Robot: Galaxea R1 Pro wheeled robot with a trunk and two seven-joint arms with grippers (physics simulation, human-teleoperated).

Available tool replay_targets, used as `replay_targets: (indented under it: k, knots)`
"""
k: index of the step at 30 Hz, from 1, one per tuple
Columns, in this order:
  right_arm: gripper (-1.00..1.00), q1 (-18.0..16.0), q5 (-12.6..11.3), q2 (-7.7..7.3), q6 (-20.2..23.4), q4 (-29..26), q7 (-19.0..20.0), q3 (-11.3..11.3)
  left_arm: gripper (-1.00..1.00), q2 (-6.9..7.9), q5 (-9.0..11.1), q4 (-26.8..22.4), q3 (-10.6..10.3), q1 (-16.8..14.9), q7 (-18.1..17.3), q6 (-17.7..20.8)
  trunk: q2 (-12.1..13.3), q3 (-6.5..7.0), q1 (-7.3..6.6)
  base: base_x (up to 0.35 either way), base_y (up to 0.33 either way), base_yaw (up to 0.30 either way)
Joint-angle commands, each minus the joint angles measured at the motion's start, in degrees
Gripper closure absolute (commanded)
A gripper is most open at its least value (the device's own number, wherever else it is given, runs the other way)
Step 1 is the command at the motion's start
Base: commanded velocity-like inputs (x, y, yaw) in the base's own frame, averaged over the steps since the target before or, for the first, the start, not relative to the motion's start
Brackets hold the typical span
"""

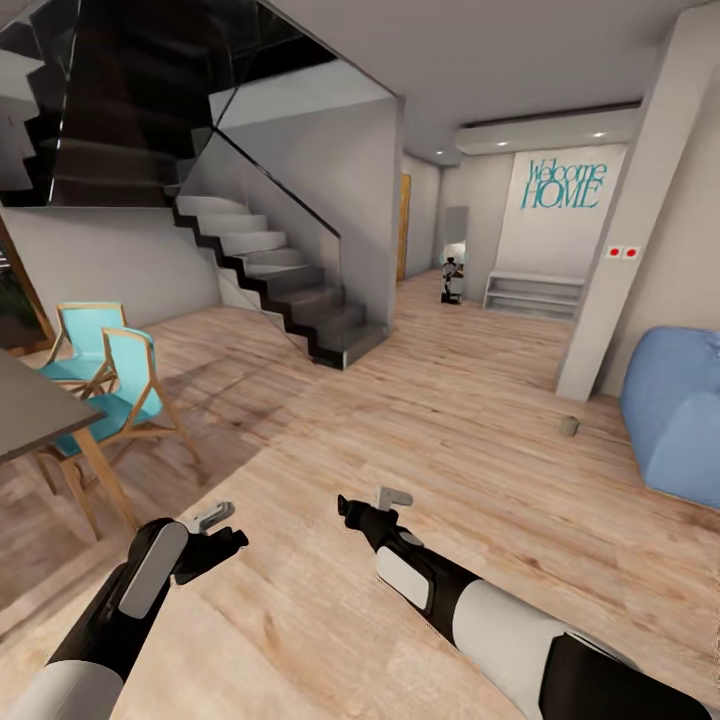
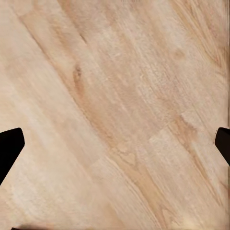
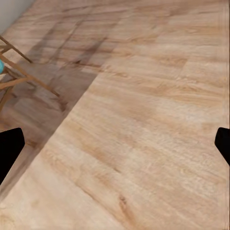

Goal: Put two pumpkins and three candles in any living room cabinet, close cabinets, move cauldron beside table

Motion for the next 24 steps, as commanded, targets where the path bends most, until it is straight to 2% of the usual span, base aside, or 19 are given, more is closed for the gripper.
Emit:
replay_targets:
  k: [1,8,24]
  knots:
    - [-1.00,-0.09,-0.51,0.00,-0.33,0.40,-0.29,0.49,-1.00,0.06,0.59,-0.08,-0.13,-0.02,0.59,0.03,-0.03,-0.06,0.03,0.335,0.000,-0.269]
    - [-1.00,-0.09,-0.42,0.00,-0.33,2.37,-0.23,0.57,-1.00,0.06,0.57,-0.09,-0.14,-0.02,0.59,0.03,-0.03,-0.06,0.03,0.335,0.000,-0.269]
    - [-1.00,-0.09,-0.03,0.00,-0.42,2.56,-0.29,0.58,-1.00,0.10,0.57,-0.10,-0.06,-0.02,0.59,0.03,-0.03,-0.06,0.03,0.335,0.000,-0.269]
